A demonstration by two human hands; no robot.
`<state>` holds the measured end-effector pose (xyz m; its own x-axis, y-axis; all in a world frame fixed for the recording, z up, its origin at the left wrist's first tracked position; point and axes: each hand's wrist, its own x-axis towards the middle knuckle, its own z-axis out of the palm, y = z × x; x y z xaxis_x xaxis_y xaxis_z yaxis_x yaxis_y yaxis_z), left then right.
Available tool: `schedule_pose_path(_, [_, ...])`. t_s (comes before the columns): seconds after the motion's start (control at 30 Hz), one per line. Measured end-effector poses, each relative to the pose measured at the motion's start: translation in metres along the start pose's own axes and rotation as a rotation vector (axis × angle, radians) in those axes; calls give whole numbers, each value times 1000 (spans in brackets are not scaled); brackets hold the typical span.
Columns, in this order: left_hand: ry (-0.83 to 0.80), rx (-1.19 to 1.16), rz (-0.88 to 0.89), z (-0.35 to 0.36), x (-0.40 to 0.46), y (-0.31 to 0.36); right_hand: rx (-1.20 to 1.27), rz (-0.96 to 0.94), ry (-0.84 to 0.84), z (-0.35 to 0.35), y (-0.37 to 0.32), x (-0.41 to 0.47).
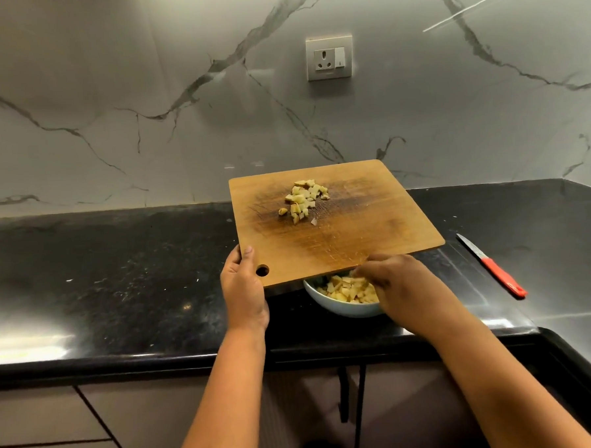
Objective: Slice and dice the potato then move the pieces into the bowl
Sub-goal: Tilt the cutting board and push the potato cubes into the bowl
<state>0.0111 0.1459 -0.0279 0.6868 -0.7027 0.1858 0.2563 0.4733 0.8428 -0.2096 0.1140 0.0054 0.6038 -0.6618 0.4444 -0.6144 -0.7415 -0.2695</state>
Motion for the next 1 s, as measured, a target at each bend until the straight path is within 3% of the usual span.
schedule_pose_path(0.17, [-3, 6, 1, 0, -3, 1, 29, -63, 146, 3, 2, 16])
schedule_pose_path(0.5, [16, -20, -3, 1, 2, -4, 60, -128, 56, 7, -21, 102])
schedule_pose_path(0.67, [16, -13, 18, 0, 4, -4, -105, -120, -144, 22, -37, 143])
schedule_pose_path(1.0, [24, -12, -6, 0, 4, -3, -99, -214, -59, 23, -14, 72])
